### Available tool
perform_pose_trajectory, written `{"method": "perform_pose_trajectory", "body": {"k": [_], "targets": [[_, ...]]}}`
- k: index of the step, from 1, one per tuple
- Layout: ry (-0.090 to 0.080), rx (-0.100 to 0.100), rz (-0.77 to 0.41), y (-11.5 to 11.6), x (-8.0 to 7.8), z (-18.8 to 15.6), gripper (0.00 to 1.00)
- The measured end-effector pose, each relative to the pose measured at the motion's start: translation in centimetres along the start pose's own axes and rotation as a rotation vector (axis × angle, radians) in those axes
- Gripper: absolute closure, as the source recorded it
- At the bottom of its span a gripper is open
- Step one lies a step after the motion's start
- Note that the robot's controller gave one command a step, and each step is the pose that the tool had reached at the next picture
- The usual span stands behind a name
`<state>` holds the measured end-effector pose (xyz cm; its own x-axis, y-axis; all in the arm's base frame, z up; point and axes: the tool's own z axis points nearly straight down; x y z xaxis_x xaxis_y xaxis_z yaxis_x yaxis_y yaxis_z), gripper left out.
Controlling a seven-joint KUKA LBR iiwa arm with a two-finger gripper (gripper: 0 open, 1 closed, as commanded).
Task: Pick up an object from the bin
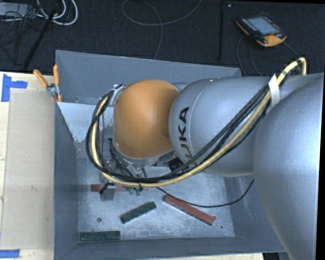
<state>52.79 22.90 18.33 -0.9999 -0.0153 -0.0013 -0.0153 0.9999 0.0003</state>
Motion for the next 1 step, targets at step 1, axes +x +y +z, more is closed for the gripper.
{"method": "perform_pose_trajectory", "body": {"k": [1], "targets": [[0.004,0.002,-0.076,0.30,1.69,-1.80,1.00]]}}
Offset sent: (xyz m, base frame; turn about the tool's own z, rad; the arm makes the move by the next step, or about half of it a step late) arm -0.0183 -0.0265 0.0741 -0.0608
